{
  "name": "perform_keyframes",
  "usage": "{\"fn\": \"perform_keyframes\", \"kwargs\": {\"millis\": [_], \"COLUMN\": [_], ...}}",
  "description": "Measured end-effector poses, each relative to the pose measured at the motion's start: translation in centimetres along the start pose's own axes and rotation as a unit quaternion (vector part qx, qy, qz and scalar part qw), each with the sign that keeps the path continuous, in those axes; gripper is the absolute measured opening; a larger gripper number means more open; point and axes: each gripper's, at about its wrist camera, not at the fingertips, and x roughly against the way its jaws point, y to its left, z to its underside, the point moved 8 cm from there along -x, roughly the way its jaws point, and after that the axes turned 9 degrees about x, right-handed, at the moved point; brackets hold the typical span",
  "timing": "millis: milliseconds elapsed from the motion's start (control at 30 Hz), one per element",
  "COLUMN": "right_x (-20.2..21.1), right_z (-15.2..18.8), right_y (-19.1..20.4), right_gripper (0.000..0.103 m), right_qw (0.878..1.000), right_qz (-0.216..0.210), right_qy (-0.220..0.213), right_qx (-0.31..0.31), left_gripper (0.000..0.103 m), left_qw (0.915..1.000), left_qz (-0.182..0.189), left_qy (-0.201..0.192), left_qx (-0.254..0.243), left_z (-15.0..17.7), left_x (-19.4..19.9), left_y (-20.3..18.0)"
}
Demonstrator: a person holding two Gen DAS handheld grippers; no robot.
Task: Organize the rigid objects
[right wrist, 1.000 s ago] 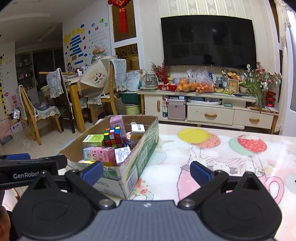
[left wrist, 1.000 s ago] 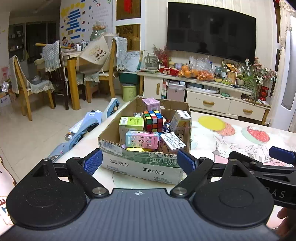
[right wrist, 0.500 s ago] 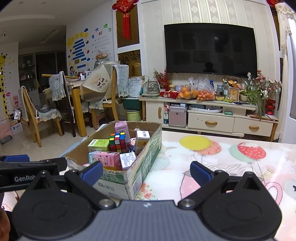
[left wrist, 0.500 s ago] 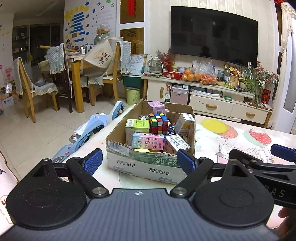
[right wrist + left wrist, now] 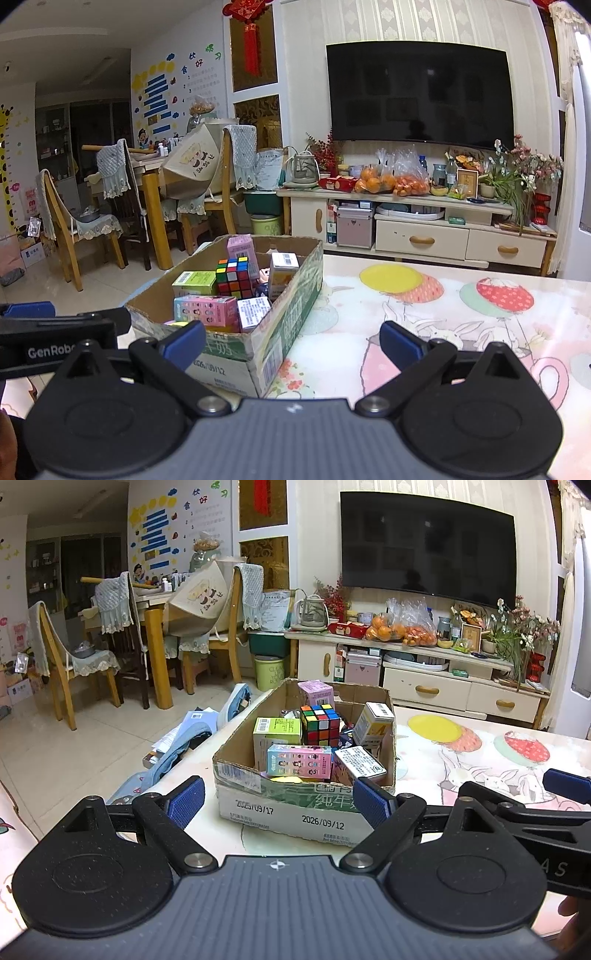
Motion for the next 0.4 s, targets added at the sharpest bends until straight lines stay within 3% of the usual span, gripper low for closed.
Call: {"fn": "perform_keyframes", "kwargs": {"millis": [233,400], "right_x": [-0.7,-0.8], "right_z": [1.0,1.3], "right_y": [-1.3,-5.1], "right_gripper": [0.1,0.1], "right_qw": [1.0,0.999], "right_qz": [0.003,0.032], "right_qy": [0.003,-0.016], "right_qx": [-0.01,-0.031], "left_gripper": [0.103,0.103], "left_qw": [0.9999,0.9995], "left_qz": [0.002,0.012], "left_qy": [0.007,0.008], "left_qx": [-0.009,-0.026], "left_z": [0.4,0.6], "left_x": [-0.5,-0.7], "left_y": [-1.1,-4.2]}}
